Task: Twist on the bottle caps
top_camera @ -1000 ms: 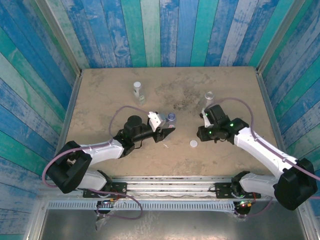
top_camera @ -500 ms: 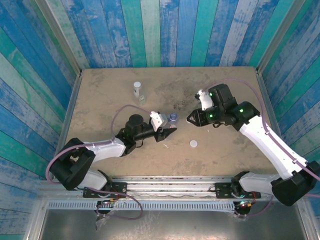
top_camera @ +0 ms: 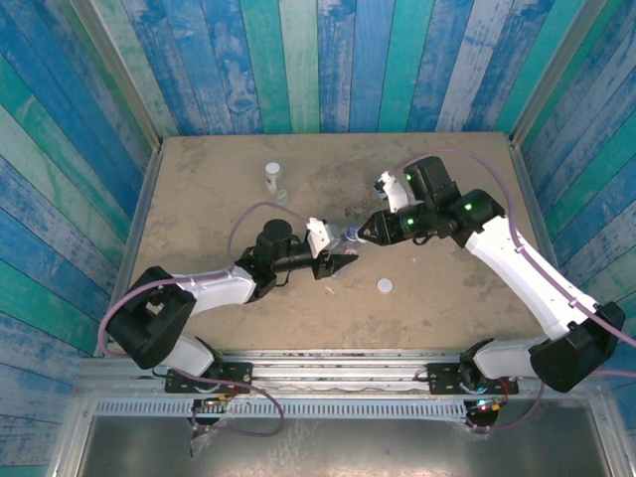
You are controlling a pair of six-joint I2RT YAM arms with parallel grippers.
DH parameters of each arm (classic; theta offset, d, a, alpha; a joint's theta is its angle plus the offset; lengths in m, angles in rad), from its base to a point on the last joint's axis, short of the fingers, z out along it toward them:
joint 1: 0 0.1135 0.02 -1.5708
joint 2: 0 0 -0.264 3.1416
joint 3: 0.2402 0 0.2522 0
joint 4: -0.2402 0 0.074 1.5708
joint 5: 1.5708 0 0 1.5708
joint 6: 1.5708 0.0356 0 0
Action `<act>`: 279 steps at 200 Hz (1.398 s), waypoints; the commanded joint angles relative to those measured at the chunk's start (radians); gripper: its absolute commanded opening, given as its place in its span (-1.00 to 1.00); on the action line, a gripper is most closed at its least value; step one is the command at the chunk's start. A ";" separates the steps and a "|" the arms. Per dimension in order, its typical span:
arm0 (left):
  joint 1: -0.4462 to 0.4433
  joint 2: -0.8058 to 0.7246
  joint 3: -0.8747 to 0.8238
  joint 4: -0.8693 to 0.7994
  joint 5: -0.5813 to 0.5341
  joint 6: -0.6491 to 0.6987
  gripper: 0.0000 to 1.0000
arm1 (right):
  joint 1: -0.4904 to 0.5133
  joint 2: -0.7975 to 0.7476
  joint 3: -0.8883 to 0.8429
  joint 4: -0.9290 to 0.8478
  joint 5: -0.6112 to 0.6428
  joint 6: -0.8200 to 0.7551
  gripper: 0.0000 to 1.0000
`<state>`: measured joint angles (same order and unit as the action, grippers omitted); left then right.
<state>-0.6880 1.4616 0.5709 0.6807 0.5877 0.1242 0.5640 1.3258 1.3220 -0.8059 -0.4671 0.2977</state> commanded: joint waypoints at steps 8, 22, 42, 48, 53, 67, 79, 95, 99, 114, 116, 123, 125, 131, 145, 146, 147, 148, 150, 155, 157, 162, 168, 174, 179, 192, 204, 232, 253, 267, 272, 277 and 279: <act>0.001 0.034 0.028 -0.022 0.038 0.024 0.07 | 0.012 0.017 0.022 0.000 -0.025 -0.002 -0.29; 0.001 0.034 0.027 -0.020 0.041 0.019 0.06 | 0.014 0.019 0.023 0.004 -0.026 -0.003 -0.29; 0.001 0.035 0.030 -0.021 0.041 0.019 0.07 | 0.017 0.025 0.024 0.006 -0.022 -0.010 -0.29; 0.001 0.037 0.032 -0.024 0.043 0.021 0.06 | 0.019 0.027 0.023 0.006 -0.022 -0.012 -0.29; 0.002 0.039 0.037 -0.029 0.046 0.024 0.06 | 0.020 0.029 0.024 0.006 -0.020 -0.014 -0.29; 0.001 0.042 0.046 -0.043 0.050 0.030 0.06 | 0.026 0.036 0.025 0.004 -0.014 -0.018 -0.29; 0.001 0.046 0.050 -0.049 0.052 0.033 0.06 | 0.028 0.042 0.025 0.003 -0.009 -0.021 -0.29; 0.001 0.048 0.052 -0.053 0.054 0.034 0.07 | 0.028 0.051 0.029 -0.002 0.005 -0.027 -0.29; 0.001 0.049 0.052 -0.052 0.052 0.032 0.07 | 0.058 0.054 0.032 -0.006 0.010 -0.029 -0.29; 0.001 0.047 0.049 -0.048 0.053 0.030 0.07 | 0.072 0.068 0.049 -0.032 0.035 -0.048 -0.29; 0.001 0.046 0.048 -0.049 0.052 0.029 0.07 | 0.072 0.070 0.053 -0.036 0.039 -0.050 -0.29; 0.001 0.045 0.047 -0.050 0.053 0.031 0.07 | 0.076 0.076 0.063 -0.052 0.052 -0.062 -0.29; 0.001 0.046 0.047 -0.049 0.053 0.031 0.07 | 0.078 0.079 0.065 -0.055 0.056 -0.065 -0.29; 0.001 0.044 0.046 -0.049 0.052 0.033 0.07 | 0.079 0.084 0.073 -0.069 0.062 -0.071 -0.29; 0.001 0.038 0.043 -0.045 0.049 0.032 0.07 | 0.079 0.097 0.090 -0.100 0.059 -0.082 -0.30; 0.001 0.038 0.043 -0.044 0.049 0.032 0.07 | 0.079 0.098 0.092 -0.102 0.059 -0.082 -0.30; 0.001 0.039 0.042 -0.044 0.049 0.033 0.07 | 0.079 0.099 0.093 -0.105 0.059 -0.083 -0.30; 0.001 0.038 0.042 -0.044 0.048 0.033 0.07 | 0.079 0.100 0.094 -0.107 0.059 -0.085 -0.30; 0.002 0.037 0.043 -0.044 0.048 0.034 0.07 | 0.079 0.103 0.097 -0.111 0.059 -0.086 -0.30; 0.002 0.037 0.043 -0.046 0.044 0.035 0.07 | 0.081 0.110 0.106 -0.126 0.060 -0.090 -0.30; 0.001 0.037 0.043 -0.047 0.042 0.035 0.07 | 0.082 0.112 0.109 -0.131 0.059 -0.092 -0.30; 0.001 0.037 0.044 -0.050 0.036 0.038 0.06 | 0.081 0.118 0.119 -0.146 0.059 -0.097 -0.30; 0.001 0.039 0.047 -0.057 0.033 0.041 0.04 | 0.083 0.126 0.130 -0.165 0.063 -0.100 -0.30; 0.002 0.043 0.050 -0.063 0.032 0.046 0.02 | 0.085 0.132 0.140 -0.179 0.067 -0.105 -0.30; 0.001 0.045 0.052 -0.070 0.031 0.048 0.01 | 0.086 0.136 0.150 -0.188 0.069 -0.107 -0.30; 0.001 0.055 0.057 -0.076 0.034 0.049 0.00 | 0.090 0.136 0.160 -0.196 0.075 -0.107 -0.30; 0.001 0.062 0.058 -0.072 0.037 0.047 -0.02 | 0.091 0.136 0.164 -0.200 0.077 -0.102 -0.30; 0.001 0.071 0.063 -0.076 0.036 0.046 -0.05 | 0.095 0.169 0.199 -0.263 0.097 -0.113 -0.30; 0.001 0.082 0.071 -0.094 0.038 0.052 -0.08 | 0.110 0.198 0.228 -0.315 0.142 -0.120 -0.31; 0.001 0.089 0.076 -0.108 0.043 0.057 -0.10 | 0.119 0.214 0.249 -0.332 0.157 -0.123 -0.30; 0.001 0.090 0.076 -0.109 0.043 0.057 -0.11 | 0.121 0.218 0.253 -0.335 0.158 -0.123 -0.30; 0.001 0.091 0.076 -0.110 0.044 0.057 -0.11 | 0.126 0.222 0.258 -0.337 0.161 -0.122 -0.30; 0.001 0.092 0.076 -0.109 0.044 0.057 -0.12 | 0.127 0.224 0.260 -0.338 0.160 -0.121 -0.30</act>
<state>-0.6891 1.5177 0.6125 0.5816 0.6315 0.1696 0.6624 1.5253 1.5494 -1.0481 -0.3134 0.1925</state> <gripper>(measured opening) 0.465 0.351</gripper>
